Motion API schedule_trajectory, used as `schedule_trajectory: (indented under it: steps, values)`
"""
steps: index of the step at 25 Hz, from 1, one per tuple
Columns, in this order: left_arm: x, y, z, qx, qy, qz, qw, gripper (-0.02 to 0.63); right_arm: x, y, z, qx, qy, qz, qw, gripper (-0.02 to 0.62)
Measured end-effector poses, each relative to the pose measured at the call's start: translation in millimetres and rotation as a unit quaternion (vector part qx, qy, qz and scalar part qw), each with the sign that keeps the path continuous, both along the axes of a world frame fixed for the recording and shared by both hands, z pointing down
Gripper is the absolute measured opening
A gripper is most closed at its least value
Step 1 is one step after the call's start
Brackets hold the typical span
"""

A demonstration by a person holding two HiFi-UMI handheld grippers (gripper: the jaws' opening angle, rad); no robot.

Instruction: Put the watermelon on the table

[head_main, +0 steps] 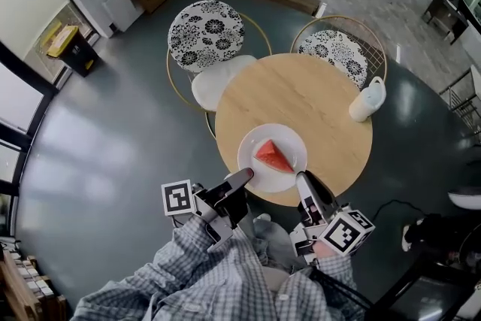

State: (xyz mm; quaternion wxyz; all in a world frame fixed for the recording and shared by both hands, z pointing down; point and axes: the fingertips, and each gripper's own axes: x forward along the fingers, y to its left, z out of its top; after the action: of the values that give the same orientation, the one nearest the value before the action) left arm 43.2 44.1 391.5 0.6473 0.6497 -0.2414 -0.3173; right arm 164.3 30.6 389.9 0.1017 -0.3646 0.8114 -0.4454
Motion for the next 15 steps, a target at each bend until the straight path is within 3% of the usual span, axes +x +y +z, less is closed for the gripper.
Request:
schedule_trajectory:
  steps: [15]
  values:
    - [-36.2,-64.1,-1.2,0.003,-0.006,0.039,0.9992,0.034,-36.0,-57.2,2.6,-0.017,0.011,0.024,1.0,0.077]
